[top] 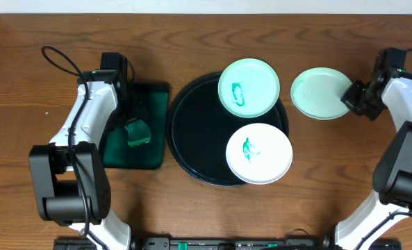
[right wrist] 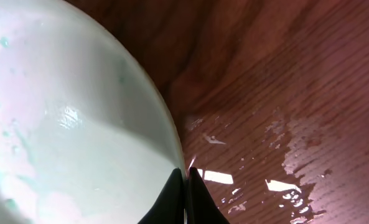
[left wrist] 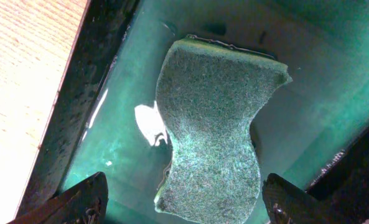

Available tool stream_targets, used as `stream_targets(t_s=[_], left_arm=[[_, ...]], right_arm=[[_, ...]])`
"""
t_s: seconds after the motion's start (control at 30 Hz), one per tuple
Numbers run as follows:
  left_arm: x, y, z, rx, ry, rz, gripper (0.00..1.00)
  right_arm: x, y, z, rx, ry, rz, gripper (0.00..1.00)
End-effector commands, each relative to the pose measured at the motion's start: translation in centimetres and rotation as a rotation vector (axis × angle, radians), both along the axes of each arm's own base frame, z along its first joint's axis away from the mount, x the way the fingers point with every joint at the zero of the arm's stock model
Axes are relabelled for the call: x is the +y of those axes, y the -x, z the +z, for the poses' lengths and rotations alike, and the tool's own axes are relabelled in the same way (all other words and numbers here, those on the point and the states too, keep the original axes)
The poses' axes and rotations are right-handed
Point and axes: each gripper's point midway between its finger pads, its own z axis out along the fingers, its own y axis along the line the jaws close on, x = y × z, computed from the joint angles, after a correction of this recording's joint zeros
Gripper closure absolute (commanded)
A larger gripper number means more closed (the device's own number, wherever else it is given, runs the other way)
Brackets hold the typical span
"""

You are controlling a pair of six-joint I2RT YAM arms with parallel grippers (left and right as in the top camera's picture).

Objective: Clean dirty plates on tray and stack at the side
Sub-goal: 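Grip the rim of the lower white plate with the right gripper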

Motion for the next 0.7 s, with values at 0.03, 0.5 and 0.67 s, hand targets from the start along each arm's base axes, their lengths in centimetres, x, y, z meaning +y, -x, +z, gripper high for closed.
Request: stream_targets(t_s=[0.03,0.5,0.67], left_arm=[[0.2,0.4,-0.6,0.024,-0.007,0.004,0.20],[0.2,0.5,-0.6,0.026,-0.007,0.004,0.20],[0.2,0.5,-0.6,0.026,-0.007,0.004,0.20]], right_arm=[[0.1,0.4,0.8,0.002,-0.001,0.031,0.82],[9.9,4.9,16.2,-0.252,-0.006,0.420,0.03],[13.8,9.9,12.6,-0.022,-0.114,0.388,0.06]])
